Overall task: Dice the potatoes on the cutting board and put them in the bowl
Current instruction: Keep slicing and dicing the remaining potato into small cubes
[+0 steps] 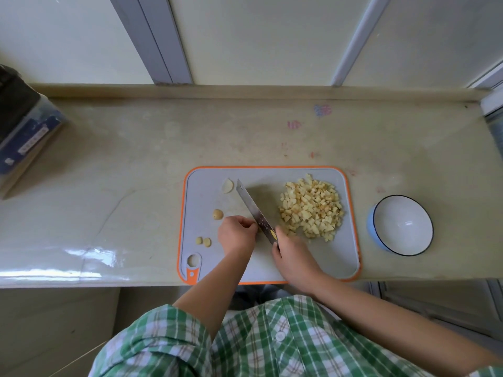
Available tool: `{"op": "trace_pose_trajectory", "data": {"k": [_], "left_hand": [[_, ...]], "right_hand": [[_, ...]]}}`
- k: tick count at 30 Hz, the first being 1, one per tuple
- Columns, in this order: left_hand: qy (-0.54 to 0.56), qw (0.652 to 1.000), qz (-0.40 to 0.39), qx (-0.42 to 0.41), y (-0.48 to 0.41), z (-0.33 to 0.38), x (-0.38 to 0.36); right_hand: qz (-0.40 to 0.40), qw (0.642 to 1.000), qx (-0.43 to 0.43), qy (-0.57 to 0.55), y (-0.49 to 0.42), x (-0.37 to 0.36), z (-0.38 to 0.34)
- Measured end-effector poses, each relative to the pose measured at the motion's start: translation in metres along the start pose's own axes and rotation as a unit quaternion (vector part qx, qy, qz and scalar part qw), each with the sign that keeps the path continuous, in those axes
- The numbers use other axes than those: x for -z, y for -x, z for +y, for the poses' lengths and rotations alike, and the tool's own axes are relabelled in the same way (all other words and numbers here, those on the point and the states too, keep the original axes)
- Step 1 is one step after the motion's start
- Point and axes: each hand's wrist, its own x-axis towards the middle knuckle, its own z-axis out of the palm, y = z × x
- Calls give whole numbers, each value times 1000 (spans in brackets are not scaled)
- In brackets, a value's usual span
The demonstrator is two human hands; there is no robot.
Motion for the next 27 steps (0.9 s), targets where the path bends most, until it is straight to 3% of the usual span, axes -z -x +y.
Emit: {"op": "trace_pose_trajectory", "data": {"k": [9, 14, 16, 17, 20, 22, 24, 27], "left_hand": [[-17, 1000, -3, -26, -3, -3, -1], [-90, 985, -36, -139, -5, -7, 10], [-164, 951, -34, -261, -9, -9, 16], [-204, 918, -38, -339, -13, -9, 18], [-321, 785, -100, -520, -27, -6, 20], [-375, 716, -115, -577, -31, 0, 20], [-405, 686, -113, -594, -32, 6, 20], [-405, 701, -105, -577, -31, 9, 22]], "right_hand": [[2, 1000, -3, -13, -4, -1, 2], [24, 997, -9, -79, -1, 20, 2], [16, 991, -36, -128, 0, 30, 2], [13, 988, -47, -148, 0, 35, 2], [20, 983, -68, -168, 0, 45, 5], [25, 981, -77, -178, 1, 48, 8], [24, 978, -84, -187, 3, 49, 10], [16, 979, -91, -183, 5, 48, 12]]}}
